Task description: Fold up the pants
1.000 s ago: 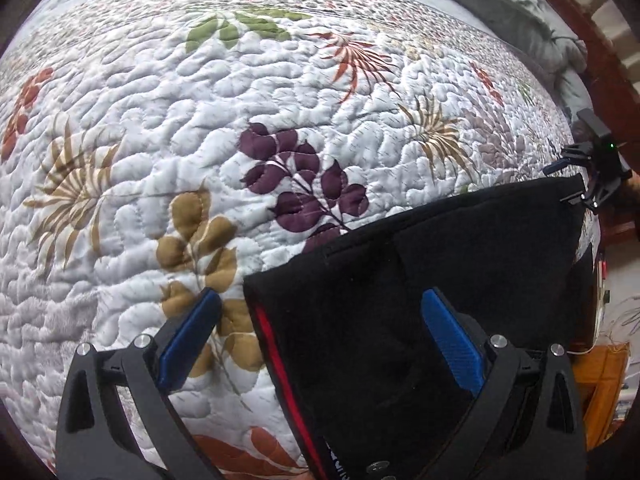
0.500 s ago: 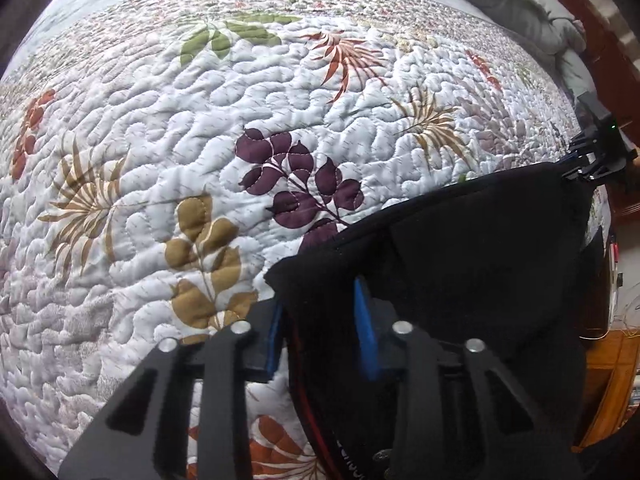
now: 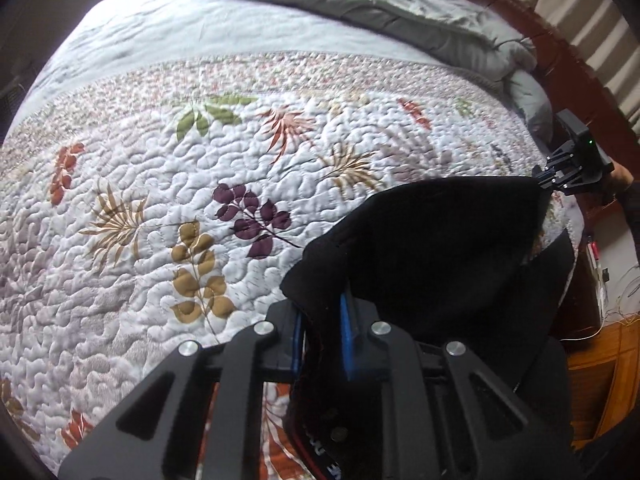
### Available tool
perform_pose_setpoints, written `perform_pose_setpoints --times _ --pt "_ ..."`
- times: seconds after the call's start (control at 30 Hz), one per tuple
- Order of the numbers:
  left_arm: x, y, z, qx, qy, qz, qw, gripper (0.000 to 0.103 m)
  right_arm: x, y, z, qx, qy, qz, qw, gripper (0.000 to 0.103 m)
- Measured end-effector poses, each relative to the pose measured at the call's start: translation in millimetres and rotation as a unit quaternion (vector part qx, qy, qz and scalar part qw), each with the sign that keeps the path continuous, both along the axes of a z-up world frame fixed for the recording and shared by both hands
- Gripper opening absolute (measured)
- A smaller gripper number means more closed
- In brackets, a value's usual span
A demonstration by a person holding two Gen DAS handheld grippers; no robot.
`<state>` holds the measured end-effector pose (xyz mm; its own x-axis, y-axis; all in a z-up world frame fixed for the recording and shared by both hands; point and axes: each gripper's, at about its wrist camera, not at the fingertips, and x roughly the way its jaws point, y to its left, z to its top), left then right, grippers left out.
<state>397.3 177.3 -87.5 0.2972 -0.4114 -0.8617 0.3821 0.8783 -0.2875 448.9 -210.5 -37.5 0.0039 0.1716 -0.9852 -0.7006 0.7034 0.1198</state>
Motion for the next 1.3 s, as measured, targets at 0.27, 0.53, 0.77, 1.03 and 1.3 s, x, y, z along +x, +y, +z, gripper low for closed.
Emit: perform_pose_setpoints --times 0.27,0.53,0.77,1.03,1.3 --pt "-76.2 4.5 36.8 -0.034 -0.065 -0.001 0.9973 0.013 -92.8 13.4 39.5 -0.01 -0.095 -0.006 0.995 0.009" --pt "-147.7 18.5 34.1 -0.061 -0.085 -0.002 0.9946 0.013 -185.7 23.7 29.9 -0.013 -0.178 -0.033 0.983 0.009" --pt "-198.4 32.6 4.2 -0.088 -0.078 0.007 0.9931 0.013 -251.4 28.8 -4.9 -0.029 -0.218 -0.067 0.973 0.009" --pt "-245.3 27.9 -47.6 -0.053 -0.061 -0.004 0.9968 0.014 -302.4 44.1 -64.2 -0.075 -0.223 -0.079 0.969 0.009" --pt "-271.8 15.3 -75.8 0.067 -0.052 -0.05 0.9951 0.014 -315.4 63.5 -90.4 -0.127 -0.231 -0.046 0.963 0.009"
